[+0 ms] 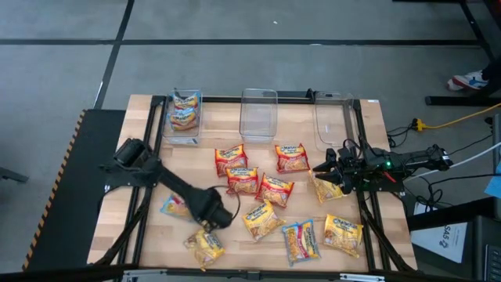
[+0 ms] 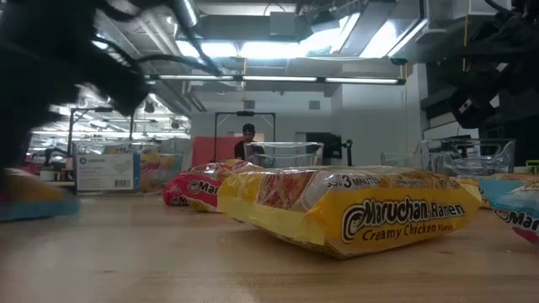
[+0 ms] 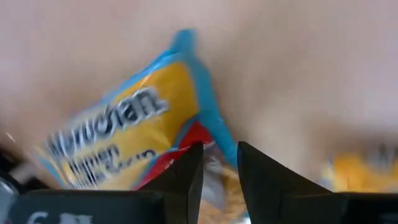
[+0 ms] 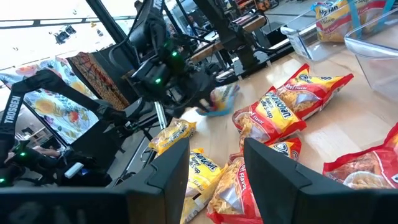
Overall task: Sort Maruchan noodles
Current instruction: Put the blue noodle pack in the left transparent basket
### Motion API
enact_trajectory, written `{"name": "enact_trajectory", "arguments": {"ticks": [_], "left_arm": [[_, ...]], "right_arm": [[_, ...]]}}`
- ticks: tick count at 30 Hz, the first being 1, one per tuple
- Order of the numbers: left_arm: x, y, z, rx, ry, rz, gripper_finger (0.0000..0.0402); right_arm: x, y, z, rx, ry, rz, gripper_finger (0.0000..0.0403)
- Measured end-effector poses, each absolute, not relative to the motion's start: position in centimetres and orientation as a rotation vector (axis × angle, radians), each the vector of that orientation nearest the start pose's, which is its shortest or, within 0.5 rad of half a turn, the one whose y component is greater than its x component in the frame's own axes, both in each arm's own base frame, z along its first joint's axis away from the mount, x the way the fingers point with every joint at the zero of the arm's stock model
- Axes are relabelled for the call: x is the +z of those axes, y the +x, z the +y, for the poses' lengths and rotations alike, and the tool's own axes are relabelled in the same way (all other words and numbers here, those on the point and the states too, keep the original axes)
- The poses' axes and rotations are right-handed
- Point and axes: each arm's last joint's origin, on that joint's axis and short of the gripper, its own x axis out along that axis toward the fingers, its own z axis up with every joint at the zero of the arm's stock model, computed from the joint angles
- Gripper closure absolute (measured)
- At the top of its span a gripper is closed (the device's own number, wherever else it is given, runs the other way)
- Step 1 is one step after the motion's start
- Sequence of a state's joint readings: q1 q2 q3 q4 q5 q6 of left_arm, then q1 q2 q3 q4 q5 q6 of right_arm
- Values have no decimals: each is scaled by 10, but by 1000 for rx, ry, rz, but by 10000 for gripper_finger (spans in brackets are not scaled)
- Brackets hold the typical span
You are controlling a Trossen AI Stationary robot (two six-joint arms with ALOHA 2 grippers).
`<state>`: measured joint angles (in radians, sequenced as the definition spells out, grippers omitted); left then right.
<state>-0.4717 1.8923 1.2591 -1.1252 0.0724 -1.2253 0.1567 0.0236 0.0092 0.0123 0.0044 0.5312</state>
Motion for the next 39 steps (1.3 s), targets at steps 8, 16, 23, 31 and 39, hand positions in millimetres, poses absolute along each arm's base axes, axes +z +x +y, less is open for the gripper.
{"name": "enact_trajectory", "arguments": {"ticks": [8,16,23,31,39], "left_arm": [[164,304,-93,807,-578,1577,309],[231,314,-78,665,-701,1430,309],[276,270,-88,837,-659,1603,312],[256,243,-120,952,-723,1732,312],[203,225,-115,1248,-616,1674,312]], "right_arm": [[166,97,15,148,530,42,246],[166,97,15,148,530,42,246],[166,97,15,144,530,42,246],[166,97,15,143,530,42,246],[166,97,15,144,529,42,246]]}}
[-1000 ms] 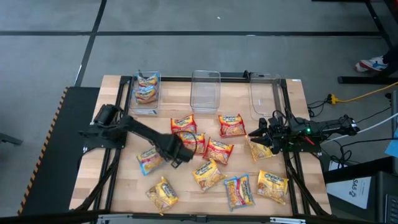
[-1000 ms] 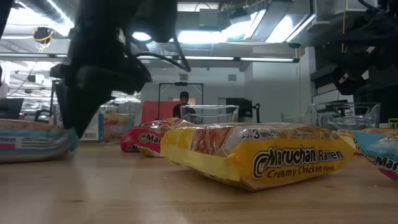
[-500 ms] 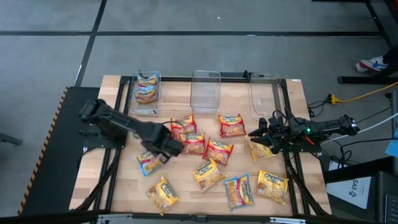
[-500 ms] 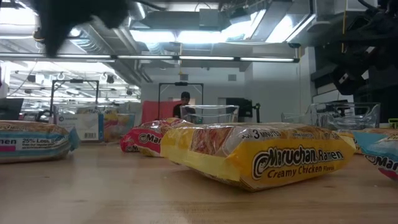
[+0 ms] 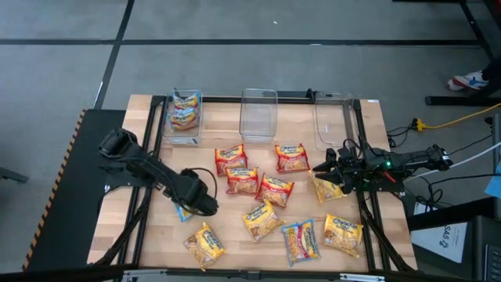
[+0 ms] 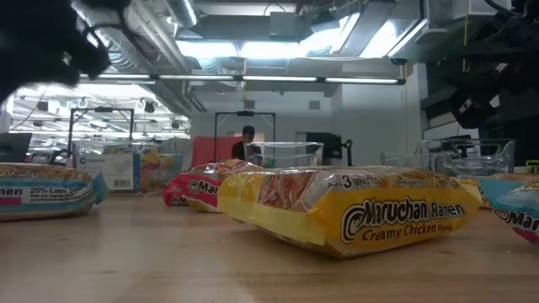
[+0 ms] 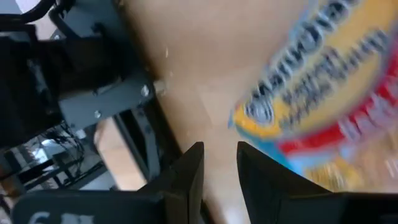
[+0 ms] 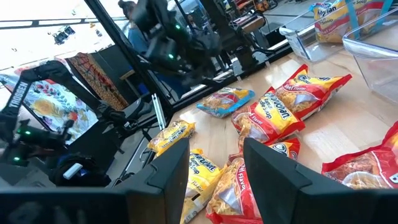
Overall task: Sort Maruchan noodles
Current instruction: Put the blue noodle pack in the left transparent basket
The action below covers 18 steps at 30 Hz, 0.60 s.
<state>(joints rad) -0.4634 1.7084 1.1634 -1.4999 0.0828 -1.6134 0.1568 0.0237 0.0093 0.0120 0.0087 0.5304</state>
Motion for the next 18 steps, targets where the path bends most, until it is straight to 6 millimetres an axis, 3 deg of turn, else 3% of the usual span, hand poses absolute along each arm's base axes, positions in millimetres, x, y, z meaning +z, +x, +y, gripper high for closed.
{"name": "enact_trajectory", "arguments": {"ticks": [8,18], "left_arm": [[163,228,-106,1118,-723,1632,312],[158,242,-95,1040,-700,1508,312]], "right_arm": [[166,97,15,144,529,42,246],[166,97,15,145,529,41,246]]}}
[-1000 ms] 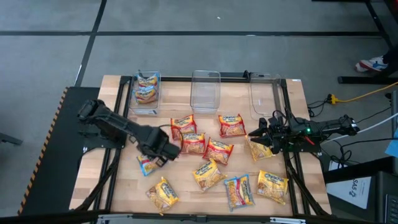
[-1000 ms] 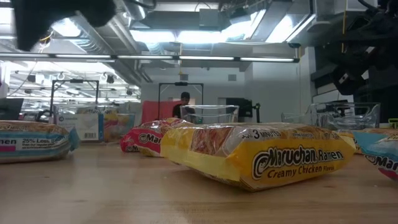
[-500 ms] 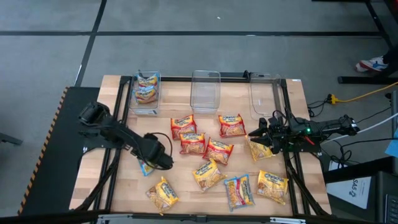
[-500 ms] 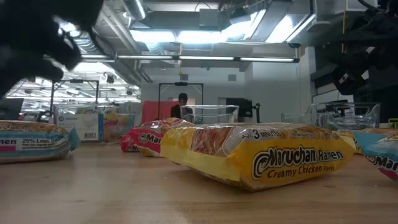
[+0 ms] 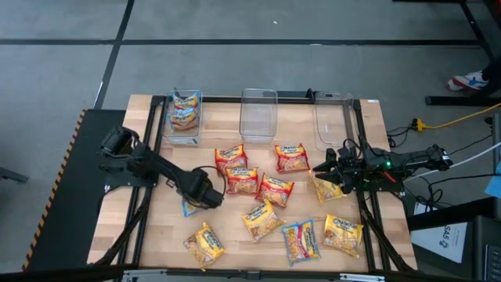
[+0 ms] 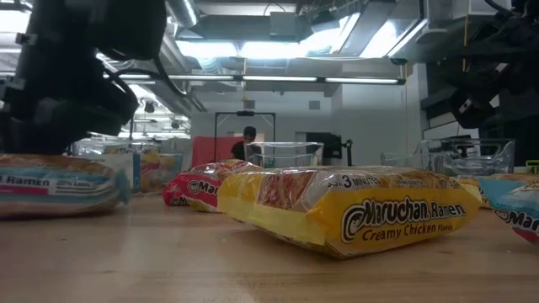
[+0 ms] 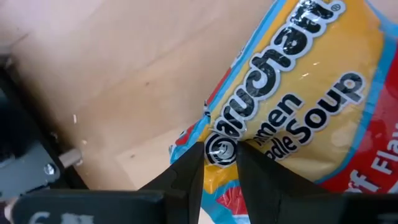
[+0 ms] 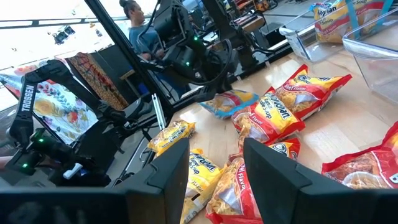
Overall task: Sort Maruchan noodles
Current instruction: Put the blue noodle pack in the left transparent basket
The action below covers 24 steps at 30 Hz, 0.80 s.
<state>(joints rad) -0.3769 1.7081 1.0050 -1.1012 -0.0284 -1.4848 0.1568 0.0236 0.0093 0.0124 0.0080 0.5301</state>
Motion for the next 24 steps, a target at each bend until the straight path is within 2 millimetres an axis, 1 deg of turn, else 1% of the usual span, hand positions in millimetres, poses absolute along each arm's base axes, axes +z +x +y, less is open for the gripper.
{"name": "enact_trajectory", "arguments": {"ticks": [5,10,14,16,19,22,24], "left_arm": [[159,249,-92,1021,-730,1459,312],[168,260,-92,1001,-704,1337,312],[174,265,-95,981,-728,1331,312],[181,269,-98,962,-745,1315,312],[196,274,-101,942,-762,1300,312],[211,272,-101,978,-740,1348,312],[216,267,-100,1026,-736,1405,312]], "right_arm": [[166,97,15,145,529,42,246],[166,97,15,145,529,41,246],[166,97,15,145,529,42,246],[166,97,15,145,529,42,246],[166,97,15,145,529,42,246],[166,97,15,145,529,42,246],[166,97,15,145,529,42,246]]}}
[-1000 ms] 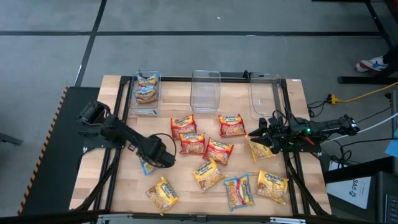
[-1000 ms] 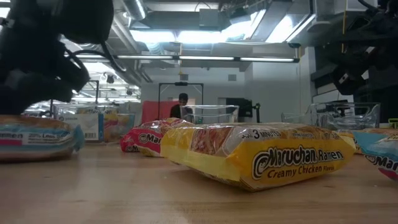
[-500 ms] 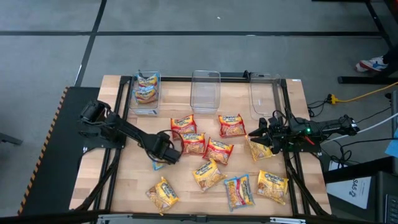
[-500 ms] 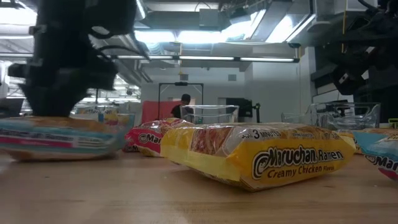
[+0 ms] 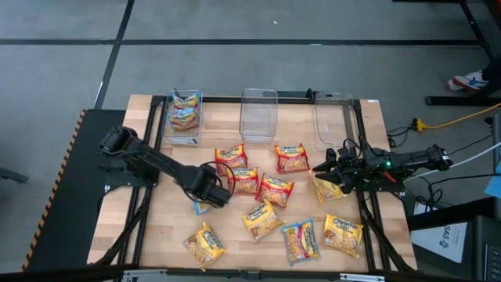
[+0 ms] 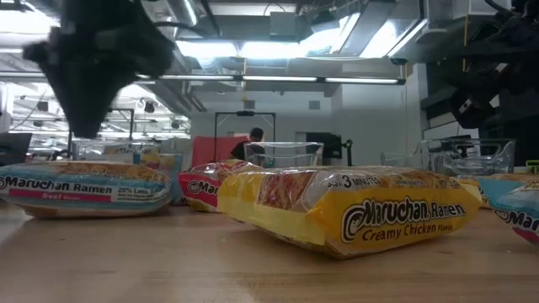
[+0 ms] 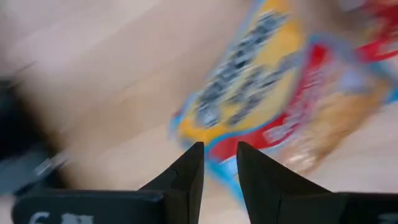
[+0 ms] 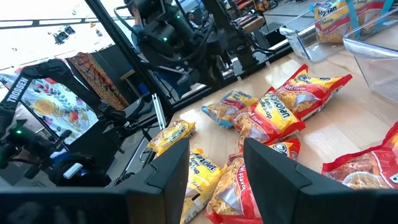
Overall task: Sort Maruchan noodles
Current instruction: Put the blue noodle pack in the left transparent basket
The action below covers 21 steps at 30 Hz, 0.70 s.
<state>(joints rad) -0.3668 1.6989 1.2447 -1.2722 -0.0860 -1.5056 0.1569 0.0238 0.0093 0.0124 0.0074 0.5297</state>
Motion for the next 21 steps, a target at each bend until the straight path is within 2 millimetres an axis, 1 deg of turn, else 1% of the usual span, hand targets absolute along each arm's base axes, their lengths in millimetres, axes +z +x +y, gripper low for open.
{"name": "enact_trajectory", "arguments": {"ticks": [2,5,8,12,17,21], "left_arm": [[217,261,-101,1061,-733,1462,312],[215,254,-105,1068,-708,1511,312],[205,252,-109,1050,-708,1511,312],[188,248,-107,1039,-720,1504,312],[182,247,-103,1047,-683,1484,312],[171,248,-100,991,-704,1488,312]], "right_arm": [[166,97,15,145,529,42,246],[166,97,15,146,529,42,246],[166,97,15,149,528,42,246],[166,97,15,149,528,43,246],[166,97,15,148,528,43,246],[166,97,15,148,528,42,246]]}}
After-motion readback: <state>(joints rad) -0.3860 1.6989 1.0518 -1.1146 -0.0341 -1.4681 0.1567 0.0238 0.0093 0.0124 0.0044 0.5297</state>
